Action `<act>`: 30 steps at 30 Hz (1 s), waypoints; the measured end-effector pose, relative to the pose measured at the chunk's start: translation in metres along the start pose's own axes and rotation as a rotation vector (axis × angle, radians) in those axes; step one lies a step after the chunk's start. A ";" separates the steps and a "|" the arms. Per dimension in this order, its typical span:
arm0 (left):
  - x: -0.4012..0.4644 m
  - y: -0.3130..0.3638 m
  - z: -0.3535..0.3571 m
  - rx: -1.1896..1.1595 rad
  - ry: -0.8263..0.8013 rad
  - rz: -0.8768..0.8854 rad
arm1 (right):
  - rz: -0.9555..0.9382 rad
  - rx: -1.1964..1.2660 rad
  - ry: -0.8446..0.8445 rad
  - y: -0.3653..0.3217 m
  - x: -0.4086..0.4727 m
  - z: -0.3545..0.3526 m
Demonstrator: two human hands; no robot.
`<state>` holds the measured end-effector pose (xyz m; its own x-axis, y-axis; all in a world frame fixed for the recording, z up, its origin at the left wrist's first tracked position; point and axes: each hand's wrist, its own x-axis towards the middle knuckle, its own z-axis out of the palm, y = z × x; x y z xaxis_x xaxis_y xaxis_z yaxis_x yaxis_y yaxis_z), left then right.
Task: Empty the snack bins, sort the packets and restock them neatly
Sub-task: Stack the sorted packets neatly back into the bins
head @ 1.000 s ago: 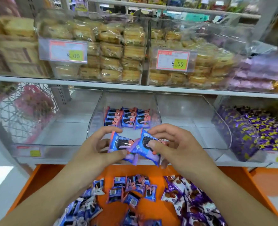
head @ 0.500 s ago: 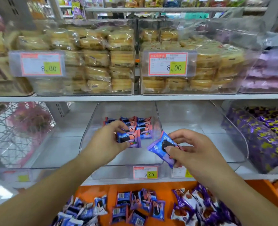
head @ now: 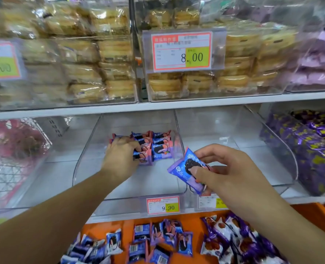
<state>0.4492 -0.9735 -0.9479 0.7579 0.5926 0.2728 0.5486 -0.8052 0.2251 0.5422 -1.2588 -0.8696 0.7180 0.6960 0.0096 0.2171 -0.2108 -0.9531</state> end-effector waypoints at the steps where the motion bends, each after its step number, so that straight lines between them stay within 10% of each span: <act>1: -0.001 0.001 0.001 0.009 -0.001 -0.014 | 0.002 -0.009 -0.001 0.000 0.000 0.000; 7: -0.015 0.008 -0.016 -0.082 -0.040 -0.002 | 0.015 -0.070 -0.058 -0.004 -0.004 0.004; 14: -0.072 0.080 -0.105 -1.017 -0.389 0.066 | -0.043 0.003 -0.054 -0.016 -0.010 0.012; 30: -0.016 0.054 -0.037 -0.545 -0.182 -0.013 | -0.284 -0.568 -0.104 0.017 0.004 0.008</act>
<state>0.4541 -1.0255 -0.9056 0.8272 0.5507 0.1122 0.3337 -0.6419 0.6904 0.5430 -1.2543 -0.8880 0.5193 0.8351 0.1817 0.7261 -0.3190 -0.6091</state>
